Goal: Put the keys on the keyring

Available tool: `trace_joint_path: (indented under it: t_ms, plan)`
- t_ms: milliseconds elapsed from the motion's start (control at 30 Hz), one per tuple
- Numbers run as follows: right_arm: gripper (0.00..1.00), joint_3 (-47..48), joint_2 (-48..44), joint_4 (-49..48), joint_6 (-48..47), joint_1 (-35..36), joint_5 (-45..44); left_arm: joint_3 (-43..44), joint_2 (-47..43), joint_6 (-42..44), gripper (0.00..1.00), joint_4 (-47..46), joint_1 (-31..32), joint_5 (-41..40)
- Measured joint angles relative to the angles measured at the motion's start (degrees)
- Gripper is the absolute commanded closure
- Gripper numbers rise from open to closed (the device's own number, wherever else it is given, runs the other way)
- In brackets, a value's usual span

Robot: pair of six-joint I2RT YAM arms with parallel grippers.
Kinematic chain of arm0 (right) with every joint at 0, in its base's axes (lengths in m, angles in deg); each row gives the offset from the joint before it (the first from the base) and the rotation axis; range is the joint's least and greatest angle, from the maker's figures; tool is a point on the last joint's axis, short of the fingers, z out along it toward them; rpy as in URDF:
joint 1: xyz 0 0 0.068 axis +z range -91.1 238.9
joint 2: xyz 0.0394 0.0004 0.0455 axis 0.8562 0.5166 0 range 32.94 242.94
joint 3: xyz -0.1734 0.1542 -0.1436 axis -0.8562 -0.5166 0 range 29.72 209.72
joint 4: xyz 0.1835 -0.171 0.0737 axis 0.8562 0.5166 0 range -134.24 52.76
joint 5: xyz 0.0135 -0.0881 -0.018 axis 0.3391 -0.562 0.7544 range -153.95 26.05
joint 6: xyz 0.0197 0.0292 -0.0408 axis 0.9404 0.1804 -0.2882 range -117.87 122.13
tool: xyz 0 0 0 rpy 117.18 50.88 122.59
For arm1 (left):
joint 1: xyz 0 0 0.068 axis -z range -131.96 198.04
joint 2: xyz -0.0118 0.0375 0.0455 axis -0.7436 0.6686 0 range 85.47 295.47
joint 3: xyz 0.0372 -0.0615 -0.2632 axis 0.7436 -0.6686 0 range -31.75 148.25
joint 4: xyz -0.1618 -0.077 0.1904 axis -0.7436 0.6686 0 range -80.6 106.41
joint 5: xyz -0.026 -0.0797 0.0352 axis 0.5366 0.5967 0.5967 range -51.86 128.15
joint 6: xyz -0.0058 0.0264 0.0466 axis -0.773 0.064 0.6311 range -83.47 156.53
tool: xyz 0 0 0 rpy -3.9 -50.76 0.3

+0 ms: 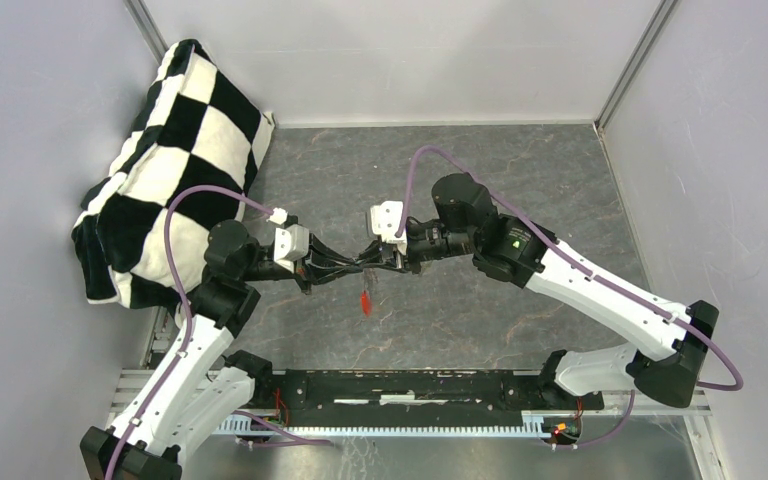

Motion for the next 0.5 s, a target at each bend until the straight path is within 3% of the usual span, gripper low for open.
trace_joint_path:
  t_ms: [333, 500]
  plan:
    - [0.66, -0.09, -0.04, -0.76, 0.20, 0.00, 0.20, 0.00, 0.00, -0.07, 0.98, -0.39, 0.00, -0.04]
    - [0.68, -0.42, -0.79, -0.13, -0.20, 0.00, 0.17, 0.00, -0.02, -0.07, 0.98, -0.57, 0.00, -0.07]
